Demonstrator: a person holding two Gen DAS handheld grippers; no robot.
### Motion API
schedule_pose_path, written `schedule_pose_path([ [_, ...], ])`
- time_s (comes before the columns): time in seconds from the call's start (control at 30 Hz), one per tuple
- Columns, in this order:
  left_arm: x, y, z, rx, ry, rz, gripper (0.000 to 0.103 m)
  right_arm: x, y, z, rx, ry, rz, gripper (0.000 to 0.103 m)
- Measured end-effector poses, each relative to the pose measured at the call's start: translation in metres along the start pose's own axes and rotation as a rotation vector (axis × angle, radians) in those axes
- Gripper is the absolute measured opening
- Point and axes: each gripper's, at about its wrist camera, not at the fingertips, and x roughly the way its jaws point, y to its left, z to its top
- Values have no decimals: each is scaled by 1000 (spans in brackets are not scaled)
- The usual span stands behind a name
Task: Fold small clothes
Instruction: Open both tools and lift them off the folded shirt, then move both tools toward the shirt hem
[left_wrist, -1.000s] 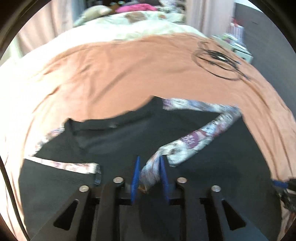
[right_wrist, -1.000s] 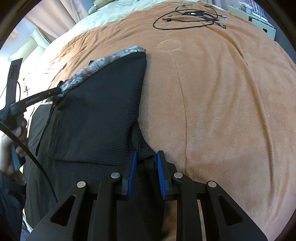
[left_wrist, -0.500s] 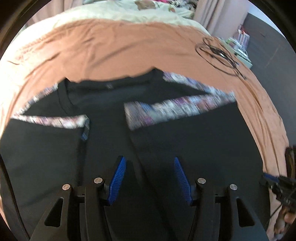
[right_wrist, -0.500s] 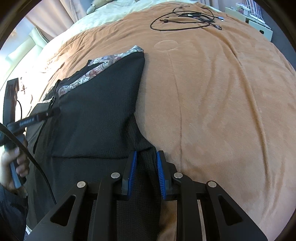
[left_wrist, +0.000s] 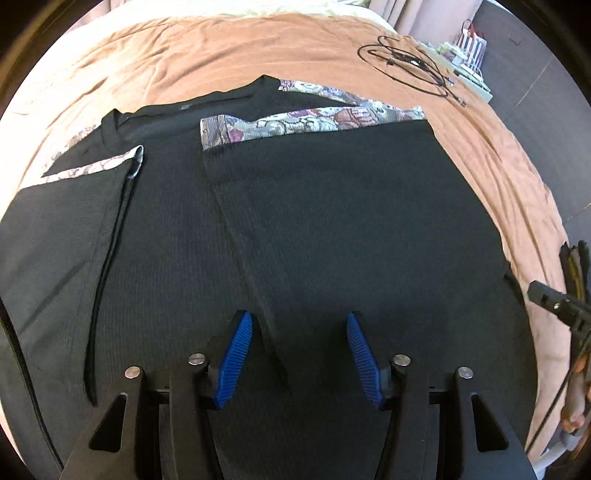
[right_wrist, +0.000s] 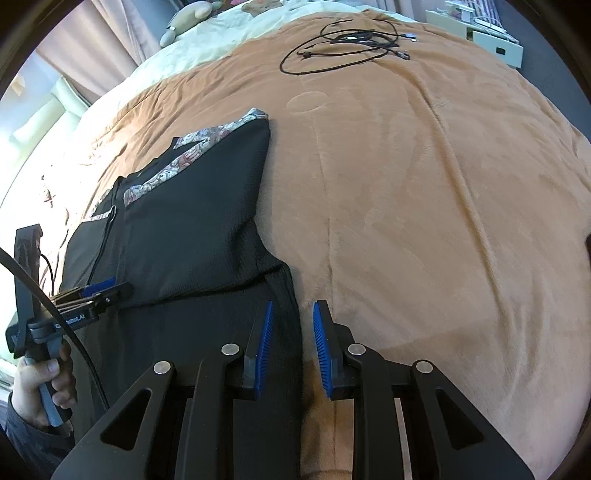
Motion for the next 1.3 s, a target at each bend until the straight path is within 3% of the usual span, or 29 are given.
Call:
schedule_pose_path([
  [0.03,1,0,-1,0,1,9,28,-2,-2,-1,3,1,1,20],
  [0.13,-2,1,-2,-12,5,5,8,-10,-6,-6,7,-3,2,20],
  [0.17,-5,1,-4,-9,3,9,7,-12,-6,-7,7,-4,1,22],
  [0.3,-10,7,-10,-22,-3,23,7,-23,-10,-14,17,-20,8,50],
  [0.47,-16,18,-10,-45,-13,-2,11,-36,-7,-25,-1,-24,7,53],
  [0.53,-28,27,-10,-58,-32,13,11,-46,-6,-30,-13,-35,2,59],
  [0.67,-57,42,-17,-80,-70,-35,12,-61,-2,-41,-21,-60,3,68],
  [0.7,-66,45,-21,-73,-82,-32,13,-65,0,-44,-23,-65,2,72],
  [0.77,-83,49,-27,-60,-104,-21,27,-75,7,-52,-32,-78,-9,80],
  [0.83,-103,54,-36,-58,-138,-30,57,-84,12,-59,-42,-92,-17,82],
  [0.93,-133,60,-52,-58,-205,-44,82,-100,23,-70,-58,-114,-36,89],
  [1.0,-152,65,-62,-58,-245,-51,91,-110,30,-79,-62,-130,-46,93],
  [1.1,-180,75,-81,-71,-306,-57,94,-126,38,-95,-64,-154,-51,103],
  [1.3,-224,92,-123,-97,-387,-46,95,-155,50,-126,-61,-176,-37,103],
])
